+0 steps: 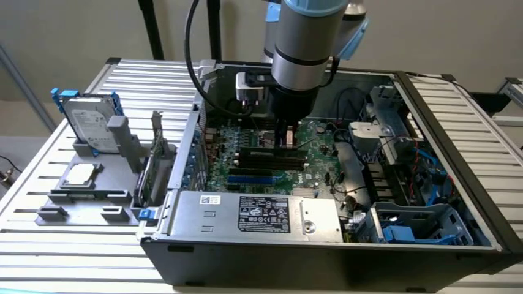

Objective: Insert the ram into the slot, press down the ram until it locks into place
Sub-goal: 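Insert the ram into the slot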

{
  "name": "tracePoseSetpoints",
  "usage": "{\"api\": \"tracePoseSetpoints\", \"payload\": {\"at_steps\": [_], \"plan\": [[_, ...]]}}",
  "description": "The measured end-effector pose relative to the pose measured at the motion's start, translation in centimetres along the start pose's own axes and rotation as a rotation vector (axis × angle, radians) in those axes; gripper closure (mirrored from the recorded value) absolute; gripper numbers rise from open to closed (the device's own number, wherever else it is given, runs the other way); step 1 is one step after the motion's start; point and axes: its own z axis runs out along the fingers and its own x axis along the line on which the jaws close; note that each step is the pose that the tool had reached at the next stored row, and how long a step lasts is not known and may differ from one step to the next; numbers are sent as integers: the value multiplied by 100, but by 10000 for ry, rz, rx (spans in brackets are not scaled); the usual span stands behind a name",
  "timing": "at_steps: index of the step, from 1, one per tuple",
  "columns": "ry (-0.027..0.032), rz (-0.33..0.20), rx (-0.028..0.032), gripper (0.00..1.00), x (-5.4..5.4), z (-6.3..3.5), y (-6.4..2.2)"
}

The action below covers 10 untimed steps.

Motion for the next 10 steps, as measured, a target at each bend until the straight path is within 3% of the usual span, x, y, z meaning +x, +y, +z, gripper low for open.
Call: {"api": "tracePoseSetpoints", "payload": {"at_steps": [2, 7, 10], "plan": [[6, -5, 16, 87, -3, 4, 2], [136, -13, 38, 87, -44, 17, 2], [167, -13, 37, 87, -60, 36, 1]]}}
